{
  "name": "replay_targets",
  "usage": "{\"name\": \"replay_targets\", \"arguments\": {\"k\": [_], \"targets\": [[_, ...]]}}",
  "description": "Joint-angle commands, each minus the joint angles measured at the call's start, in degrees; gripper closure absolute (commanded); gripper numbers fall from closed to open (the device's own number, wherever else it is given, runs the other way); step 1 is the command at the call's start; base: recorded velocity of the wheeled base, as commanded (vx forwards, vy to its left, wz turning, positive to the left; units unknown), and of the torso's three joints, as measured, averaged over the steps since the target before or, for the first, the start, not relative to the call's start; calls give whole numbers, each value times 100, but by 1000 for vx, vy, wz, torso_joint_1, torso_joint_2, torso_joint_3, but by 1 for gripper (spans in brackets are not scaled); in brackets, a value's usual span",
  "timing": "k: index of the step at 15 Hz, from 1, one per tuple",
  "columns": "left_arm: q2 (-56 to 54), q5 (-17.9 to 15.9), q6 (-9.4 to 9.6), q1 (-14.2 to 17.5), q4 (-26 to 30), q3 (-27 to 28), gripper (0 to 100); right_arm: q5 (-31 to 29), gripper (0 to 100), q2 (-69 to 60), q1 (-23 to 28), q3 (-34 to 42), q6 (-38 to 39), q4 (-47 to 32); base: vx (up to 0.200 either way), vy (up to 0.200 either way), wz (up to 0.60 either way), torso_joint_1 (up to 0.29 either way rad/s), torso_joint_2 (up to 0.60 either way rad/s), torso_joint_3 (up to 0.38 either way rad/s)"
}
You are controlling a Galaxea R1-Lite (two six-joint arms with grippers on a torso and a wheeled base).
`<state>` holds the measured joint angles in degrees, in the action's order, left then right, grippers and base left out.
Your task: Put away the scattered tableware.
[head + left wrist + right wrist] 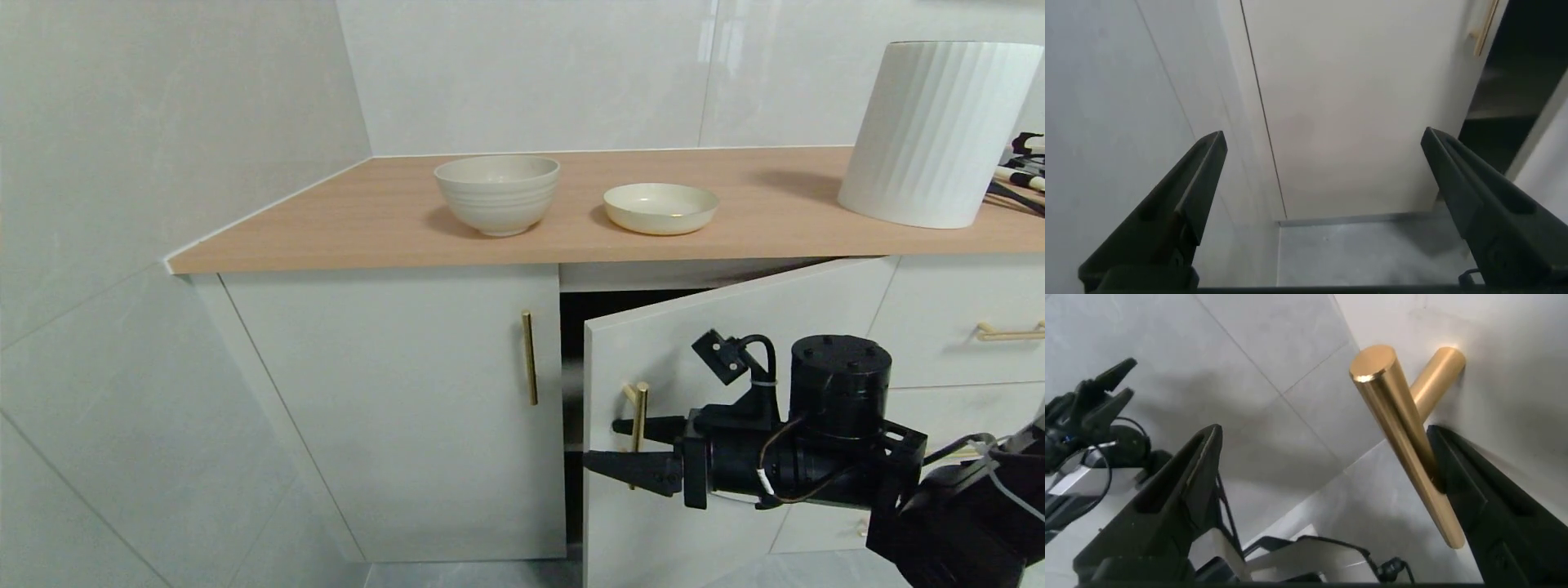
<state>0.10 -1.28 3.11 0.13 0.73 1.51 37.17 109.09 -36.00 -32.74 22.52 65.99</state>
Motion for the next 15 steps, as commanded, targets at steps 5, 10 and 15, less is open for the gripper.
{"name": "replay_targets", "arguments": {"k": [5,10,15], "targets": [[3488,-1120,-56,-13,551,3092,0,18,0,-784,-4,655,-10,37,0,0,0,0,0,0],[5861,-2017,-56,-1024,182,3883,0,18,0,-1197,-4,1016,16,37,0,0,0,0,0,0],[7294,-2008,-91,-1648,-1145,3655,0,27,0,-1206,-12,1183,-10,37,0,0,0,0,0,0]]}}
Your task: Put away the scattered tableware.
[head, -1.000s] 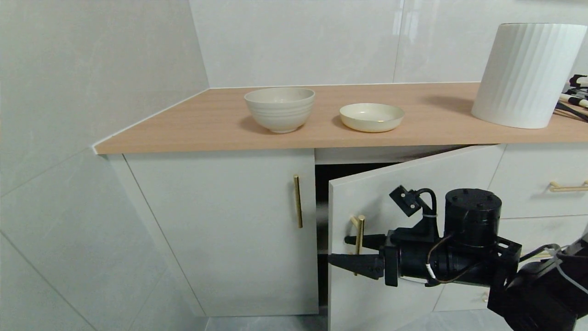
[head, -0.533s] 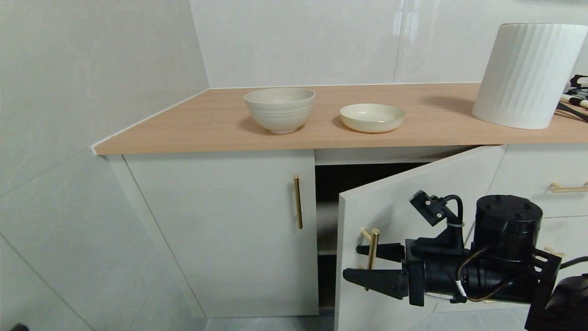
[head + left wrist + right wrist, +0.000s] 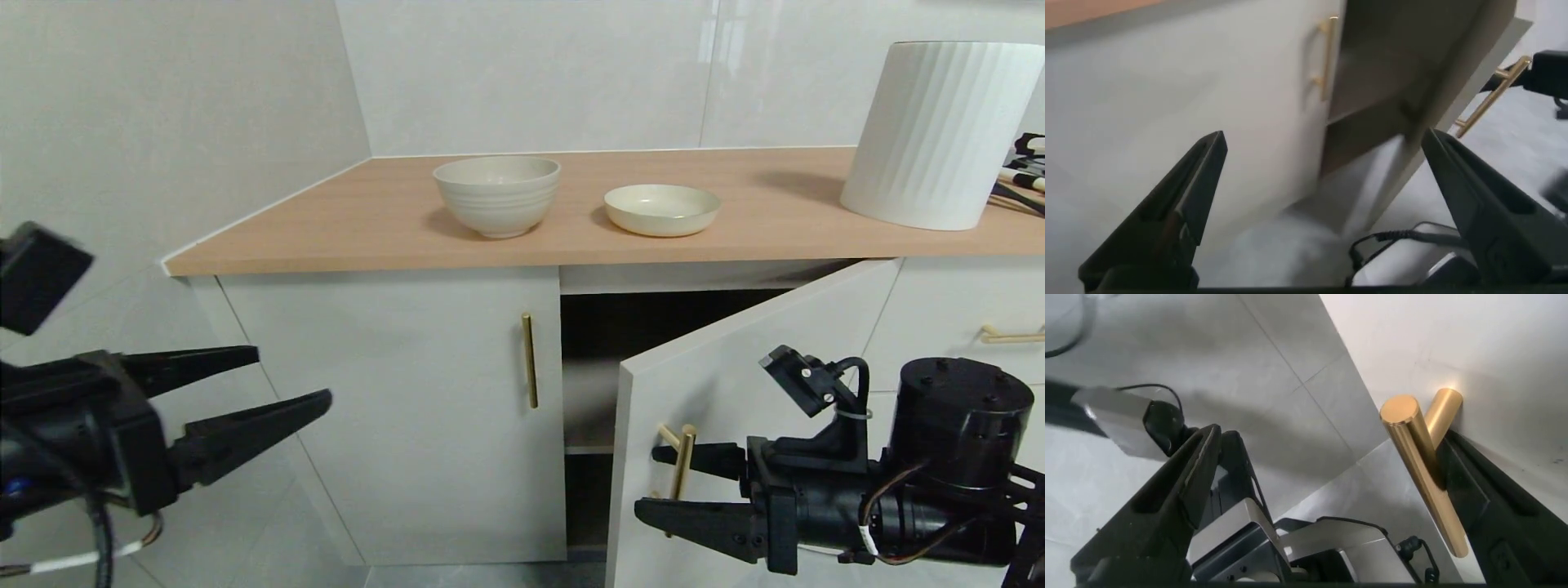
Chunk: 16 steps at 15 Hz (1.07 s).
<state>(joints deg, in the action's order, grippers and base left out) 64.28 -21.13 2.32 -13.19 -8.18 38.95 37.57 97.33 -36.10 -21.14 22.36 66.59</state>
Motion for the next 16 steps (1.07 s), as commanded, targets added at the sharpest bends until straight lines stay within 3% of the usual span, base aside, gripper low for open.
{"name": "replay_targets", "arguments": {"k": [1,2,3,7,9,10,13,16], "targets": [[1183,-23,-56,-553,-606,-195,0,-13,0,-30,-11,31,-3,-23,0,0,0,0,0,0],[1271,-23,-65,-597,-711,-221,0,-13,0,-21,-11,48,-3,-23,0,0,0,0,0,0],[1658,-23,-73,-711,-1133,-309,100,-13,0,-21,-73,66,-12,-23,0,0,0,0,0,0],[2282,-23,-135,-764,-2162,-423,100,-13,0,-47,-91,84,-12,-23,0,0,0,0,0,0],[2308,-155,-645,-1168,-2460,-450,100,-13,0,-39,-99,92,-12,-23,0,0,0,0,0,0],[2326,-260,-777,-1397,-2460,-441,100,-13,0,-39,-99,92,-12,-23,0,0,0,0,0,0],[2642,-682,-785,-1775,-2469,-318,100,-13,0,-39,-108,110,-12,-23,0,0,0,0,0,0],[3424,-656,-803,-2056,-2592,174,100,-13,0,-47,-108,119,-21,-23,0,0,0,0,0,0]]}}
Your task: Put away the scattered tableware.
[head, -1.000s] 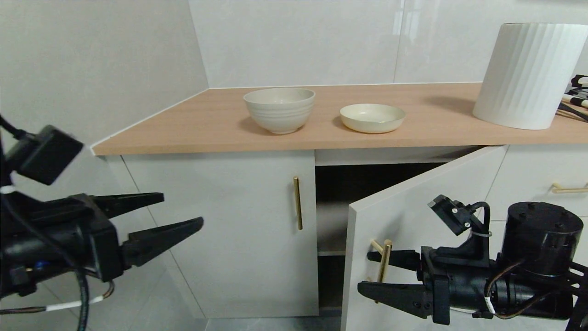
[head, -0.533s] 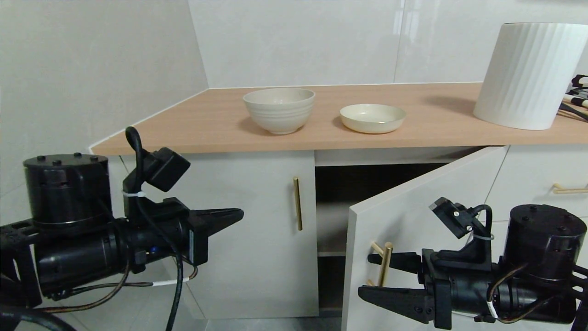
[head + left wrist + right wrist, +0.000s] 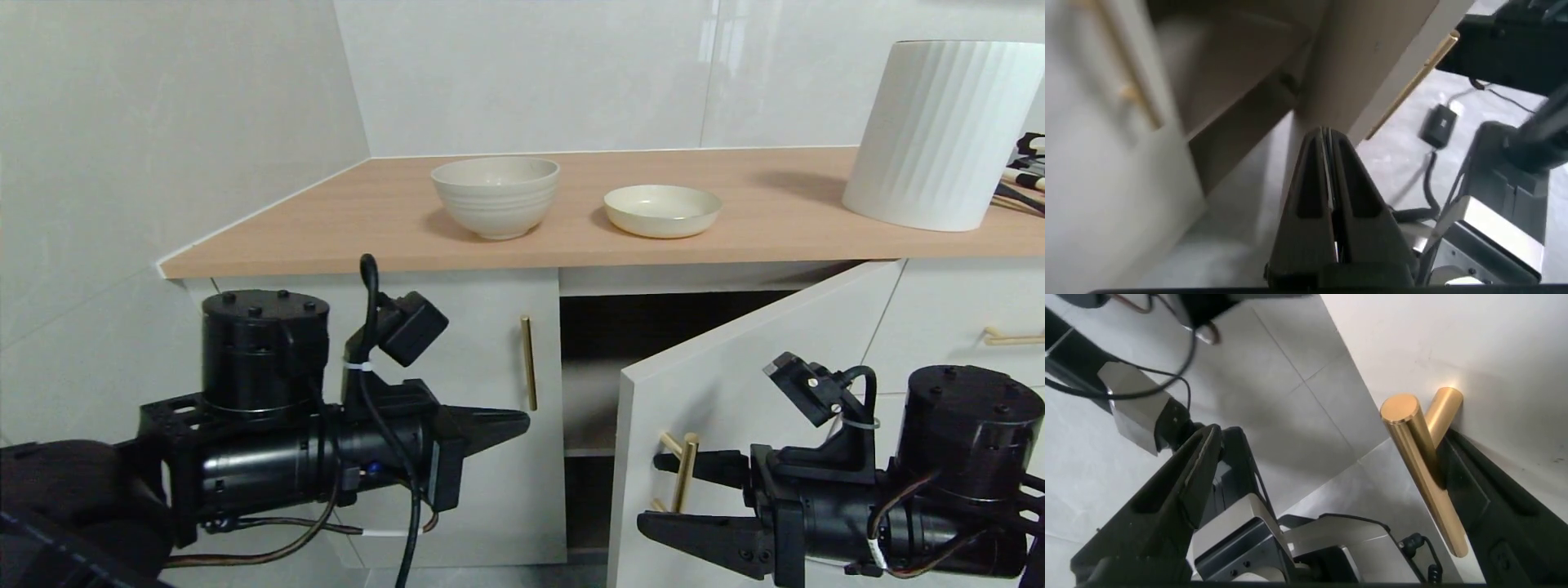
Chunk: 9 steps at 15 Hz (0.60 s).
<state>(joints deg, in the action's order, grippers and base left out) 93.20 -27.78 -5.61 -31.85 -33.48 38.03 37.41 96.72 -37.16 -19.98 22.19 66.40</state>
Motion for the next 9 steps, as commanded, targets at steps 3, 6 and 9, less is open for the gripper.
{"name": "replay_targets", "arguments": {"k": [3,6,9], "targets": [[1148,177,-301,-392,-309,635,100,3,0,14,-2,3,-4,-4,0,0,0,0,0,0],[1878,309,-318,-480,-854,1110,100,3,0,14,7,20,-4,-4,0,0,0,0,0,0],[1992,317,-485,-796,-1038,1285,100,3,0,57,7,29,-4,-4,0,0,0,0,0,0]]}}
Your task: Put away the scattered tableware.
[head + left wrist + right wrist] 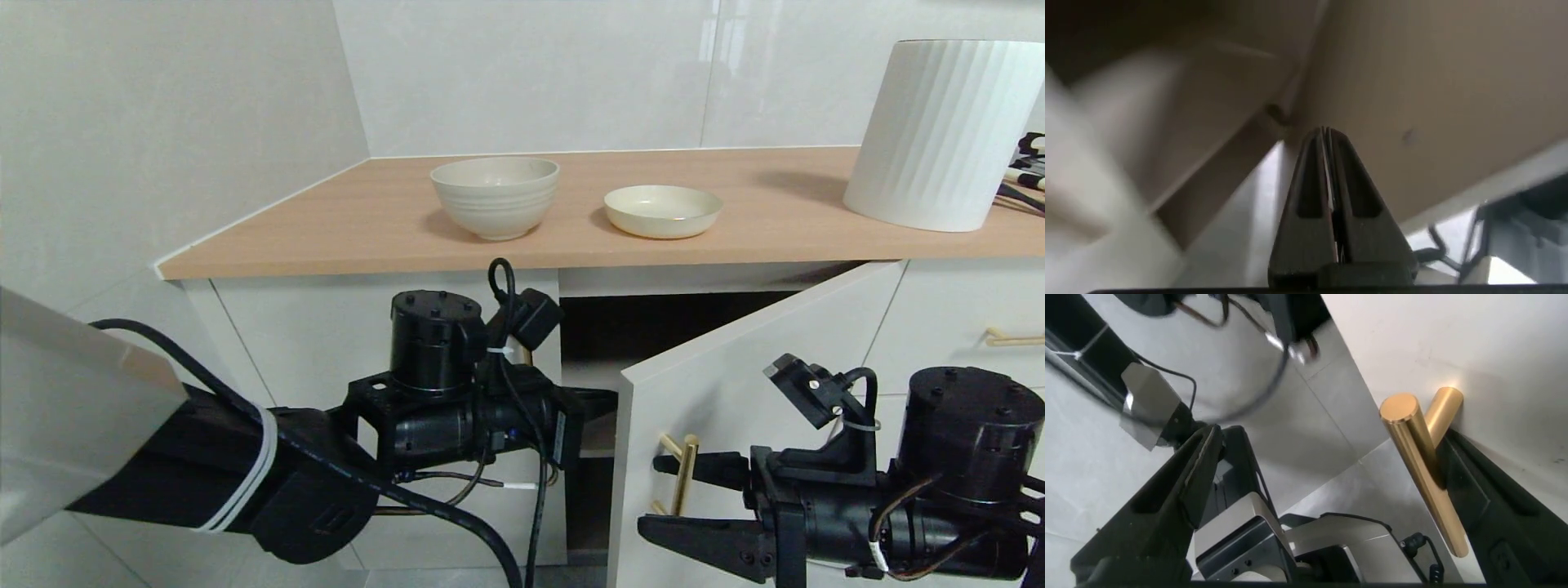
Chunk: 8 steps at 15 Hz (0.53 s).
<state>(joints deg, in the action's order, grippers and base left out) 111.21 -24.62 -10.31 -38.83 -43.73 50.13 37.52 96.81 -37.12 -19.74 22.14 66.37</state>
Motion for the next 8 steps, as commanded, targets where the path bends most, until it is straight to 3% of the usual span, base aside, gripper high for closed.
{"name": "replay_targets", "arguments": {"k": [1,5,8], "targets": [[190,-7,-32,-125,-13,94,100,-8,0,58,3,5,1,-10,0,0,0,0,0,0],[313,2,-234,-257,-347,164,100,-26,0,146,47,5,-17,-1,0,0,0,0,0,0],[436,2,-243,-310,-540,182,100,-43,0,225,276,5,-394,-1,0,0,0,0,0,0]]}}
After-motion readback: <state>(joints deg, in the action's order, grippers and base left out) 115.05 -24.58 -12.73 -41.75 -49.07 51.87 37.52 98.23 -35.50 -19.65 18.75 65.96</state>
